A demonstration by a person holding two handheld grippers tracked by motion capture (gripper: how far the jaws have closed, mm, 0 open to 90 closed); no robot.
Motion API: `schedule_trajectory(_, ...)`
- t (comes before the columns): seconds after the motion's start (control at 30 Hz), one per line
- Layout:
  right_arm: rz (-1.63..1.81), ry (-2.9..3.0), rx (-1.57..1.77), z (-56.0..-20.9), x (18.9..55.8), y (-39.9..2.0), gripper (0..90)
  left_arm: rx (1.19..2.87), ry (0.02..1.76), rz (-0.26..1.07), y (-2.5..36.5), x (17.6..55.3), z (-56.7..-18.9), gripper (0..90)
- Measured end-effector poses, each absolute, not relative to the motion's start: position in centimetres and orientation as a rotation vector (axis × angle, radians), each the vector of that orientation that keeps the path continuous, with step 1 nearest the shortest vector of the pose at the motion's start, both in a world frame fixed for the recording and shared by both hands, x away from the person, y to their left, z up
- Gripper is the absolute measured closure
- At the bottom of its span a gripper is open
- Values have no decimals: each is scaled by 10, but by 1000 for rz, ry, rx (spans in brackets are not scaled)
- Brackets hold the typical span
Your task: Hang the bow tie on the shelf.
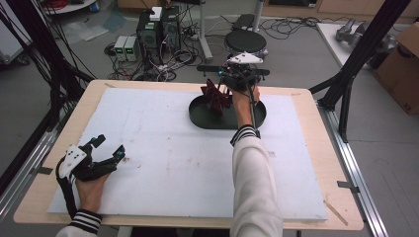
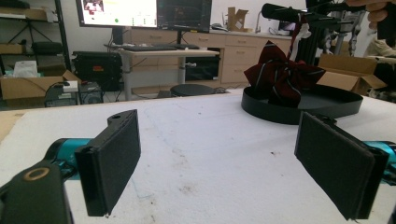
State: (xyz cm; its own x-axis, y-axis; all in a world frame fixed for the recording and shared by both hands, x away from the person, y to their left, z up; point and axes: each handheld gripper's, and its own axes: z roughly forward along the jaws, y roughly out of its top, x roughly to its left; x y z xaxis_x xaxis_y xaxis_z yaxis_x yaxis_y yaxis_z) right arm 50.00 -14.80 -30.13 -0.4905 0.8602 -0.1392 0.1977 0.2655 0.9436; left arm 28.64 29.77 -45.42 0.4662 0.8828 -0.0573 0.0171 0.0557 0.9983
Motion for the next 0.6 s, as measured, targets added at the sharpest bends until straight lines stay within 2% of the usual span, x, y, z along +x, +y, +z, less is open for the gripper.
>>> schedule_trajectory(0.03, 1259, 1855, 958, -301, 499, -148, 513, 1363, 875, 803, 298, 286, -454, 149)
schedule_trajectory(0.1, 1271, 1851, 960, -299, 497, -147, 333, 1362, 876, 804, 298, 286, -454, 149)
schedule_trajectory(0.23, 1309, 1836, 978, -296, 489, -147, 126, 1364, 877, 804, 298, 286, -454, 149)
schedule_trajectory(0.6, 1421, 1857, 855, -278, 433, -174, 93, 1364, 873, 810, 298, 286, -454, 149)
